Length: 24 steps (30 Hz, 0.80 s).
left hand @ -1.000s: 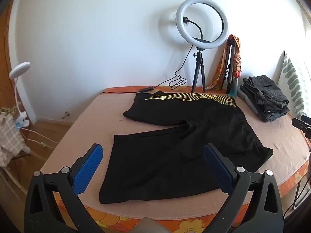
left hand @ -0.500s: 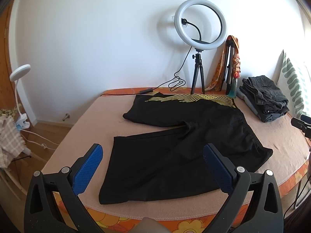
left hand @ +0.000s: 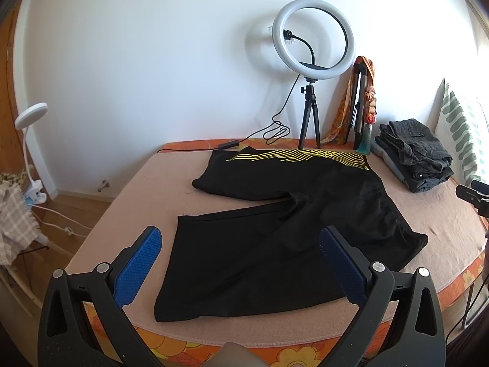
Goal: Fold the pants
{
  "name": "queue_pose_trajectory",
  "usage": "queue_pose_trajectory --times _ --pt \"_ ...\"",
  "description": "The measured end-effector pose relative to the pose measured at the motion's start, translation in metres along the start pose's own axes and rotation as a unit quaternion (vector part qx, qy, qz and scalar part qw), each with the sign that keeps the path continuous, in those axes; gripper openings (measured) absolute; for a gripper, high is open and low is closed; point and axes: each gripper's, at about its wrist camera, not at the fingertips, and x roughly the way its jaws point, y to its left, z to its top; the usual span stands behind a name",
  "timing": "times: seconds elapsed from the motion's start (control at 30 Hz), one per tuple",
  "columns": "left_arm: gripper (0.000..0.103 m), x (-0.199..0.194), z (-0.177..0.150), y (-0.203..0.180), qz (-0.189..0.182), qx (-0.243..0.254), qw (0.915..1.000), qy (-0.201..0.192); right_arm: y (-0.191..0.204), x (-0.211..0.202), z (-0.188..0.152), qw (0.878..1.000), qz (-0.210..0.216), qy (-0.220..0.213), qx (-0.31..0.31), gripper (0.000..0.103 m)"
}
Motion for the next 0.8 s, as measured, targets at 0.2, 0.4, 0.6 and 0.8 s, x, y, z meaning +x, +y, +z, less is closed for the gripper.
queue_pose_trajectory --times 0.2,0.4,0.6,0.8 --pt "0.102 -0.0009 0.0005 -0.0020 0.001 0.001 1.0000 -0.001 0.0003 0.0004 0.0000 1.000 0.000 0.000 0.000 0.103" --pt "0.102 -0.0012 0.0007 -0.0029 0.001 0.001 1.0000 0.000 0.0004 0.0002 0.0000 1.000 0.000 0.000 0.000 0.103" --pt "0.102 -0.0012 0.0006 -0.0027 0.001 0.002 1.0000 -0.001 0.0020 0.0006 0.0000 1.000 0.001 0.000 -0.001 0.103" --pt "0.102 -0.0006 0.0010 -0.0033 0.003 0.002 1.0000 -0.001 0.0049 0.0011 0.0003 1.000 0.001 0.000 -0.001 0.103"
